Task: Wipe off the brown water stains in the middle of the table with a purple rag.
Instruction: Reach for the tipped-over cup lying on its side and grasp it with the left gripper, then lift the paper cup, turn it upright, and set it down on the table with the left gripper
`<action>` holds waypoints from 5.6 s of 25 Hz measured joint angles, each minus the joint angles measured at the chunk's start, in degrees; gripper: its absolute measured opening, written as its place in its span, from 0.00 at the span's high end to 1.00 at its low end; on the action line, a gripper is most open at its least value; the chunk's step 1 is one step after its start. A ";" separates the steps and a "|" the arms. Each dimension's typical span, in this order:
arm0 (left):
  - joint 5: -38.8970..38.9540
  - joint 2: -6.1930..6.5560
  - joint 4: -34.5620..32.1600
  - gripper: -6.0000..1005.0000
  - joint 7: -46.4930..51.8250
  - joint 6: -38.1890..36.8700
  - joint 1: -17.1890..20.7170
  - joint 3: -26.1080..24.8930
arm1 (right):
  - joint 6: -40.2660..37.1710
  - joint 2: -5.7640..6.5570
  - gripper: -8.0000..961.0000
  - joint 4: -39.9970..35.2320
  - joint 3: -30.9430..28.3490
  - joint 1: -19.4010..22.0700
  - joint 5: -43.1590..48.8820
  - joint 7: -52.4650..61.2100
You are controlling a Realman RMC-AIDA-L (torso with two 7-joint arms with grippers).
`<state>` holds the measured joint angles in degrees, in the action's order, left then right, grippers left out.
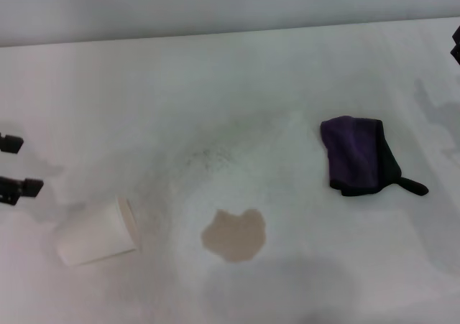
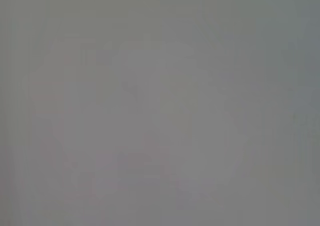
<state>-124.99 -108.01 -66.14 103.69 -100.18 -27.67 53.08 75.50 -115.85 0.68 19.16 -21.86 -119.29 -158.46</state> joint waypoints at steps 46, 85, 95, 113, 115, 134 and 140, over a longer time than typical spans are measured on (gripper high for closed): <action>-12.21 -7.87 8.78 0.12 -13.82 7.24 -3.80 7.56 | 0.10 0.10 0.09 1.61 -3.16 -0.18 0.02 0.00; 4.64 -10.82 10.84 0.19 -20.79 16.90 1.23 6.28 | -0.15 0.45 0.09 -0.71 -3.12 -0.29 0.53 -0.09; 29.07 -10.92 22.42 0.19 -37.39 18.20 4.46 3.37 | -0.56 0.49 0.09 -4.31 0.81 -0.51 0.73 0.24; 51.87 -11.28 56.69 0.19 -73.44 19.23 9.37 2.54 | -0.62 0.57 0.09 -6.82 11.49 0.27 0.82 0.02; 52.24 -11.34 57.45 0.19 -74.66 19.94 10.08 2.53 | -0.48 0.60 0.09 -7.14 12.12 0.72 0.82 0.02; 52.48 -11.61 63.29 0.19 -83.25 24.85 12.87 2.99 | -0.77 0.54 0.09 -8.15 15.03 1.64 0.81 0.14; 52.49 -11.70 63.52 0.19 -84.10 24.85 14.18 2.98 | -1.53 0.54 0.09 -7.82 15.04 1.68 0.81 0.00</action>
<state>-72.50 -119.71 -2.62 19.59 -75.33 -13.50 56.06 73.97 -115.31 -7.15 34.19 -20.18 -118.47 -158.46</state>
